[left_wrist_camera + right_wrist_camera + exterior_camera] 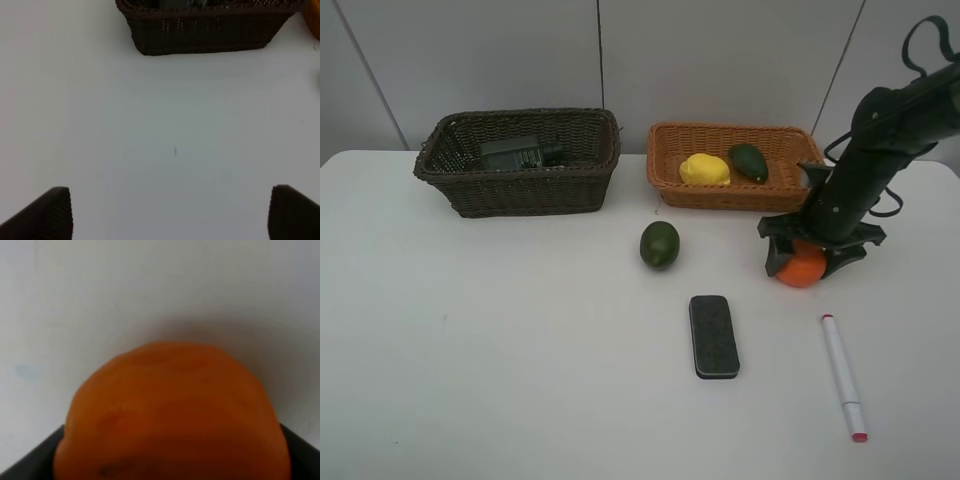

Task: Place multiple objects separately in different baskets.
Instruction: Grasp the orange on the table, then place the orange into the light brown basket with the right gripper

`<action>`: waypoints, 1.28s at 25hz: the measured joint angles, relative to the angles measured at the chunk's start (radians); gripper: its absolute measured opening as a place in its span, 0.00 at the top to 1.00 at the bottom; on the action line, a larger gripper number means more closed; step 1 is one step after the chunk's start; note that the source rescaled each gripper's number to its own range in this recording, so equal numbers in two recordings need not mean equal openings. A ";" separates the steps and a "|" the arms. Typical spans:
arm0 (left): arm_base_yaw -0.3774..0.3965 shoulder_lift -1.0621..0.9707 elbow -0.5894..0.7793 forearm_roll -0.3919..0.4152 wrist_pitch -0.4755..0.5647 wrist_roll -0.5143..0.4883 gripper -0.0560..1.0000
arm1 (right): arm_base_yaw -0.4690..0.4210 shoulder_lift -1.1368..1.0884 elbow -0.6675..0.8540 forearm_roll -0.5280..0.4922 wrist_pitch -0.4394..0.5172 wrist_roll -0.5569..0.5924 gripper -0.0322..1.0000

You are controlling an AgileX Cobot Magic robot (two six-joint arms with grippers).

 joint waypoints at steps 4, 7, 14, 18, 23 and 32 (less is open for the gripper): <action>0.000 0.000 0.000 0.000 0.000 0.000 0.00 | 0.000 -0.016 0.000 -0.010 0.034 0.000 0.26; 0.000 0.000 0.000 0.000 0.000 0.000 0.00 | 0.000 -0.078 -0.001 -0.018 0.034 0.000 0.26; 0.000 0.000 0.000 0.000 0.000 0.000 0.00 | 0.000 -0.157 -0.203 -0.021 0.039 0.025 0.26; 0.000 0.000 0.000 0.000 0.000 0.000 0.00 | 0.000 -0.046 -0.381 -0.034 0.040 0.027 0.26; 0.000 0.000 0.000 0.000 0.000 0.000 0.00 | 0.000 0.143 -0.578 -0.119 0.064 0.029 0.26; 0.000 0.000 0.000 0.000 0.000 0.000 0.00 | 0.000 0.212 -0.656 -0.164 0.140 0.032 0.01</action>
